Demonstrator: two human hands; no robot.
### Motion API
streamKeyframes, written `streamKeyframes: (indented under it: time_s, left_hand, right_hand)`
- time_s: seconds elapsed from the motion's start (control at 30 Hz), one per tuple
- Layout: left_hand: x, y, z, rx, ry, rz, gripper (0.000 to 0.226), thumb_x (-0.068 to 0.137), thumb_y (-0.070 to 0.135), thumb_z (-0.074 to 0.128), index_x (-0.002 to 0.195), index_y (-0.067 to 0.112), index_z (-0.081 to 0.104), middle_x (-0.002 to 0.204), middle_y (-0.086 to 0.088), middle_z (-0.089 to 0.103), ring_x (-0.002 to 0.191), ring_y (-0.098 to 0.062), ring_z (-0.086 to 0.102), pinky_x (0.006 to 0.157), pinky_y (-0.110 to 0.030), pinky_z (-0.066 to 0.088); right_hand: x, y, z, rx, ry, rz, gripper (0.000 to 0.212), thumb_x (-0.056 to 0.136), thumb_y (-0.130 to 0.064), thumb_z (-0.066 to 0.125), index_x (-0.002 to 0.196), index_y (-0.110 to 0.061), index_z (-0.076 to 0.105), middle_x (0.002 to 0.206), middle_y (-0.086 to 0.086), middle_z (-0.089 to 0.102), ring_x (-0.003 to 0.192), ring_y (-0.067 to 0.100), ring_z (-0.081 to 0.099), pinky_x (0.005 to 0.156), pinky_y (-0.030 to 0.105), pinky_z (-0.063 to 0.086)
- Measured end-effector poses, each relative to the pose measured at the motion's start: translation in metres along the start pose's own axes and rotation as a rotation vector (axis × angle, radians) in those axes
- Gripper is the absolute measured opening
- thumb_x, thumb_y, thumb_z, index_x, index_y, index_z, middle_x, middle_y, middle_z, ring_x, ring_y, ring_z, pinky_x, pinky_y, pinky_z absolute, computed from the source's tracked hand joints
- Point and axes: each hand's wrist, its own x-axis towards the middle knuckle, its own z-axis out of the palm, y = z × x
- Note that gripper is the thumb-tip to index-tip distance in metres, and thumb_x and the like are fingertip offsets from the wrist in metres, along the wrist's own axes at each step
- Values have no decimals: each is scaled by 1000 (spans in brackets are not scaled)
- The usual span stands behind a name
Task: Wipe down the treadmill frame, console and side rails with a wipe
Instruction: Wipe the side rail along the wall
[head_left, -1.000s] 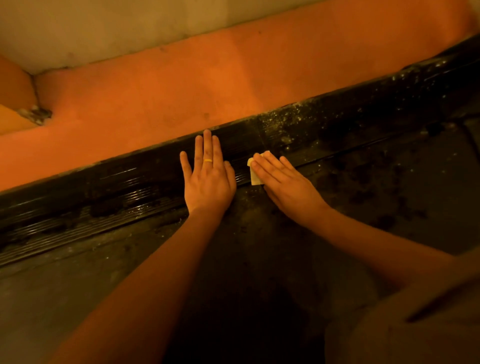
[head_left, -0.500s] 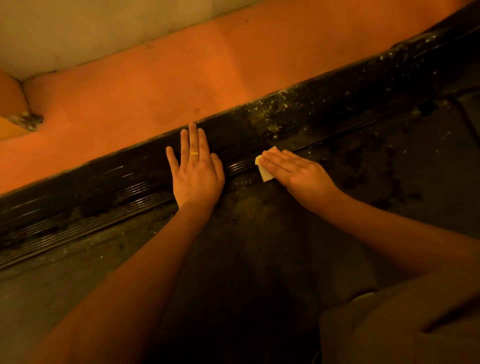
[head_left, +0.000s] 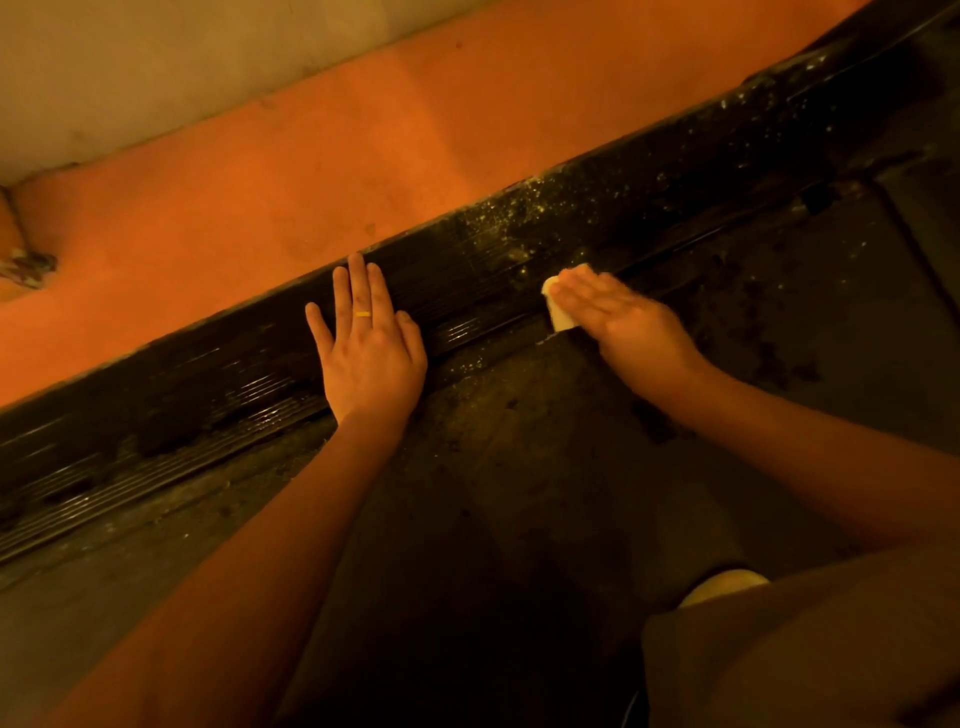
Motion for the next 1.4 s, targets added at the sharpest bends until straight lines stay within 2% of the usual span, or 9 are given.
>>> streamKeyframes:
  time_s: [0.13, 0.37, 0.53, 0.67, 0.83, 0.93, 1.07, 1.23, 1.4]
  left_hand:
    - [0, -1, 0, 8, 1, -3, 60, 107, 37, 19, 161, 11, 10, 169, -6, 1, 155, -20, -3, 124, -51, -3]
    - [0, -1, -1, 9, 0, -2, 60, 107, 37, 18, 161, 11, 10, 169, -5, 0, 155, -20, -4, 124, -51, -4]
    - [0, 0, 1, 13, -2, -7, 60, 107, 36, 19, 160, 11, 10, 169, -5, 1, 155, -20, -4, 125, -52, -3]
    - [1, 0, 1, 13, -3, -12, 60, 107, 36, 18, 160, 11, 10, 169, -5, 0, 155, -20, -4, 125, -51, -2]
    - [0, 0, 2, 16, -4, -10, 61, 106, 37, 17, 161, 11, 10, 169, -5, 1, 155, -20, -3, 125, -52, 0]
    - [1, 0, 1, 19, -6, -11, 61, 106, 37, 17, 161, 11, 10, 169, -5, 1, 155, -20, -3, 125, -52, 0]
    - [0, 1, 1, 17, 5, -11, 60, 106, 37, 18, 160, 11, 11, 169, -5, 2, 155, -20, -2, 125, -52, 1]
    - [1, 1, 1, 14, 2, -11, 62, 105, 37, 16, 160, 11, 11, 169, -5, 2, 155, -20, -2, 125, -52, 0]
    - [0, 1, 2, 14, 4, -14, 60, 107, 36, 20, 161, 11, 11, 169, -5, 2, 155, -20, -3, 125, -51, -1]
  right_hand:
    - [-6, 25, -7, 64, 0, 193, 79, 79, 23, 59, 150, -5, 36, 155, 18, 37, 145, 36, 31, 119, 47, 22]
    - [5, -1, 2, 61, -40, 12, 81, 70, 23, 62, 146, -3, 45, 150, 19, 45, 139, 37, 42, 112, 54, 37]
    - [-15, 76, -20, 59, -12, 384, 70, 90, 13, 51, 151, -17, 34, 157, 6, 34, 147, 27, 30, 110, 58, 40]
    - [-15, 88, -24, 70, -30, 468, 66, 94, 9, 49, 153, -16, 33, 159, 9, 32, 148, 29, 28, 112, 61, 35]
    - [-5, 23, -11, 90, -75, 312, 70, 87, 11, 56, 151, -10, 35, 157, 12, 35, 147, 32, 29, 117, 54, 32]
    - [2, -29, 1, 98, -110, 110, 63, 96, -15, 54, 154, -7, 29, 159, 15, 30, 150, 32, 22, 122, 49, 21]
    - [13, -75, 12, 97, -228, -56, 76, 100, -45, 40, 158, -8, 8, 166, 12, 4, 153, 26, -4, 124, 40, 2]
    - [17, -77, 12, 35, -232, -55, 80, 100, -54, 34, 159, -11, 3, 167, 9, -3, 154, 23, -8, 125, 41, 1]
    - [10, -32, 4, 67, -165, 216, 77, 100, -57, 26, 160, -12, 9, 167, 7, 2, 154, 21, -6, 125, 46, 7]
